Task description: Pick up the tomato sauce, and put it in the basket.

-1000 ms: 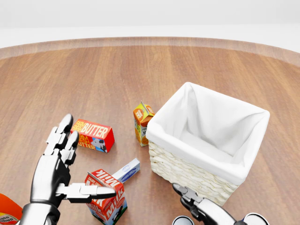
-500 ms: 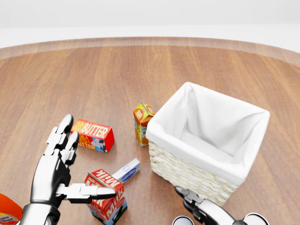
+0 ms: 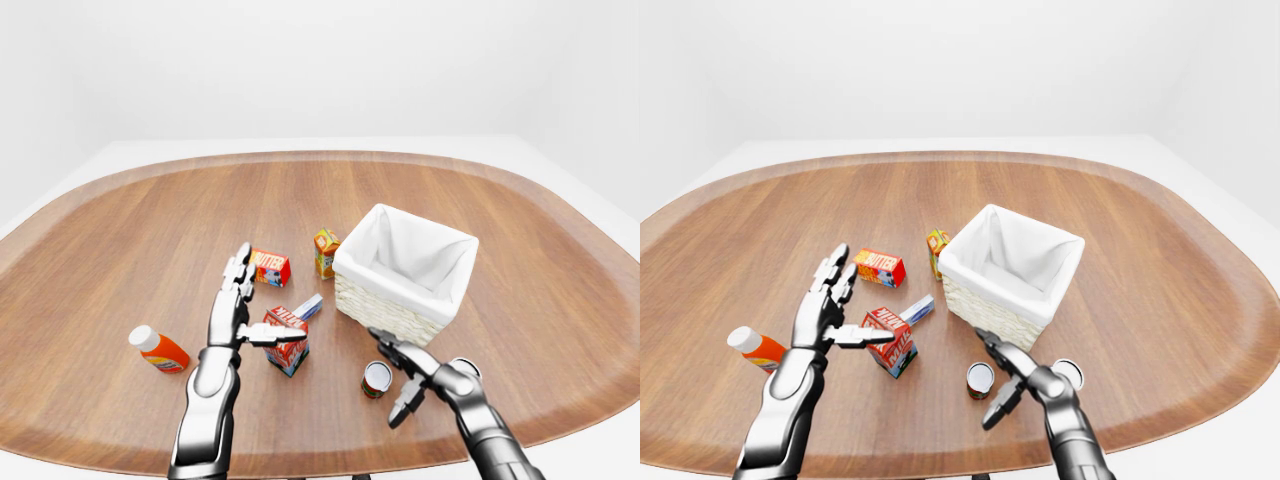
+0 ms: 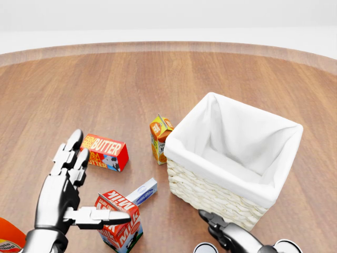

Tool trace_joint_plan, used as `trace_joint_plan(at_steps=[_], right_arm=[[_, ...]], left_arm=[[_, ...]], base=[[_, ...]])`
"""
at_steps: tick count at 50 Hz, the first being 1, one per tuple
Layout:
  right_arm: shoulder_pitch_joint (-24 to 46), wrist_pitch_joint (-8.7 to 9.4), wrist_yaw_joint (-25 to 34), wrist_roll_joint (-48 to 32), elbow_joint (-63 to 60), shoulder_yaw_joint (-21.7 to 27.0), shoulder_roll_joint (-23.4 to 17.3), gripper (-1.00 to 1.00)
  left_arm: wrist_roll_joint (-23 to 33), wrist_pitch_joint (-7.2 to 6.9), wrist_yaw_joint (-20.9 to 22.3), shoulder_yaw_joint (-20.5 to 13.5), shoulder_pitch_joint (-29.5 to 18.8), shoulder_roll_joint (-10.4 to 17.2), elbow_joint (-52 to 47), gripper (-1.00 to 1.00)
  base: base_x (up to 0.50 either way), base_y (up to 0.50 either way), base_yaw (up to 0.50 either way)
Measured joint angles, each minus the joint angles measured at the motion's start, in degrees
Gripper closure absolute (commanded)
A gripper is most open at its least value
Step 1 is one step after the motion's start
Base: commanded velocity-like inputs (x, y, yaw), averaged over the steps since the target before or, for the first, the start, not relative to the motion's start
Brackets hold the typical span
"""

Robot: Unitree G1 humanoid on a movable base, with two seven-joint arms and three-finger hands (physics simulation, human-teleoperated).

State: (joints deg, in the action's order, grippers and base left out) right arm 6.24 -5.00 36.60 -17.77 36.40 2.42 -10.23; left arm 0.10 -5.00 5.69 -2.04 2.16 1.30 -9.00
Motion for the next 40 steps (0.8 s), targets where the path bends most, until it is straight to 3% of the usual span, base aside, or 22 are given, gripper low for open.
trace_joint_plan(at_steps=[40], right_arm=[[0.81,0.00,-2.18,-1.71,-0.59,-1.37,1.13,-1.00]], left_arm=[[0.26,0.00,0.20,0.31,0.45,-0.08,0.30,-0.91]], base=[[0.00,0.00,0.00]])
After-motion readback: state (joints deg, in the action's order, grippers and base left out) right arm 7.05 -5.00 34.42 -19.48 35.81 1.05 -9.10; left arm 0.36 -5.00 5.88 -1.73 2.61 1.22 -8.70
